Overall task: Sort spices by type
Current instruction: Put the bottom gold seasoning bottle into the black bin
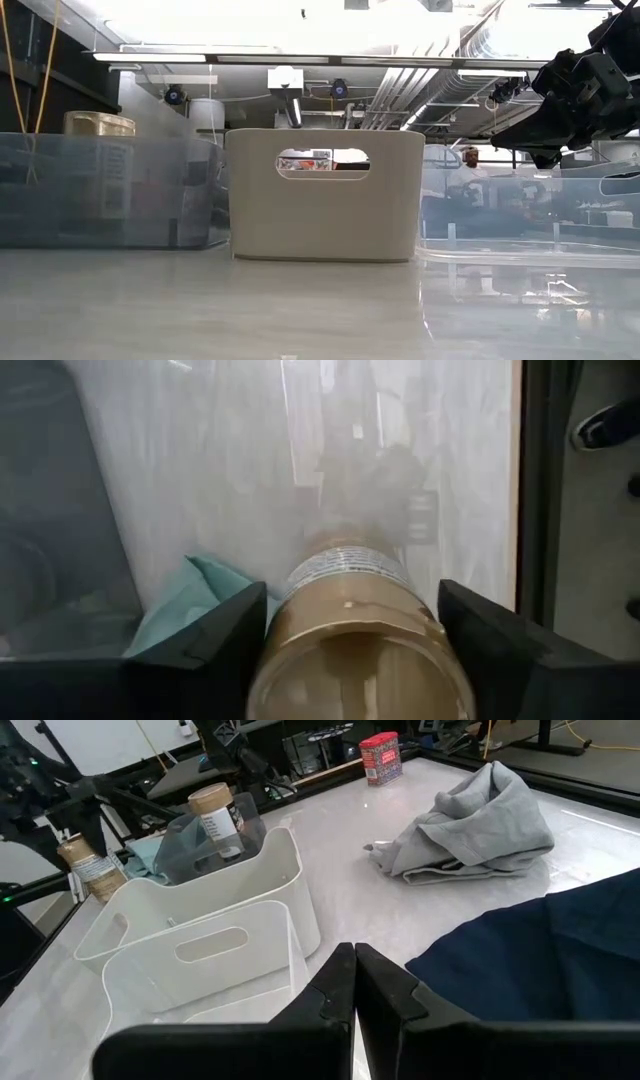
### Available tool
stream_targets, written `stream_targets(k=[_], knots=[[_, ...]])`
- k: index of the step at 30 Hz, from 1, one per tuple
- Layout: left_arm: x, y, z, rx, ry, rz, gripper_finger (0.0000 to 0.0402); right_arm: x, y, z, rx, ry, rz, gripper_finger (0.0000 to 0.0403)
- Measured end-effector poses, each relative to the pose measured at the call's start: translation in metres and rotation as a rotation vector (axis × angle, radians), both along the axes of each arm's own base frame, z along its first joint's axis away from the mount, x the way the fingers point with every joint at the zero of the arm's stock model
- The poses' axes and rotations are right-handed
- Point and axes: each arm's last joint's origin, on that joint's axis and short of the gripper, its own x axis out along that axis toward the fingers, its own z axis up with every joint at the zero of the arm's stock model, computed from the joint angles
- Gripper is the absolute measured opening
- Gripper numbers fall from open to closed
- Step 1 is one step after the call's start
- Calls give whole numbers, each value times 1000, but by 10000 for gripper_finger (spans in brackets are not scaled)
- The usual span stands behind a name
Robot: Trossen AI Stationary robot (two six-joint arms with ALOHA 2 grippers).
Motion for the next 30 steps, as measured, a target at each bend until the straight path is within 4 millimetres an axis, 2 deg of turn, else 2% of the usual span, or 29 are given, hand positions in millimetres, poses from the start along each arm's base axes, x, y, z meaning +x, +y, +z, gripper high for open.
stream_targets(k=[5, 8, 12, 15, 20, 23, 26, 30], knots=[[3, 12, 16, -26, -32, -17, 232, 0, 0, 0, 0, 0, 0, 1], [11, 27, 38, -23, -104, -17, 232, 0, 0, 0, 0, 0, 0, 1], [33, 61, 79, 16, -297, 28, 232, 0, 0, 0, 0, 0, 0, 1], [53, 97, 97, 54, -373, 103, 232, 0, 0, 0, 0, 0, 0, 1], [84, 164, 93, 83, -307, 230, 232, 0, 0, 0, 0, 0, 0, 1], [92, 192, 88, 59, -245, 291, 232, 0, 0, 0, 0, 0, 0, 1], [89, 208, 85, 50, -162, 328, 232, 0, 0, 0, 0, 0, 0, 1], [83, 213, 84, 74, -89, 335, 232, 0, 0, 0, 0, -1, 0, 1]])
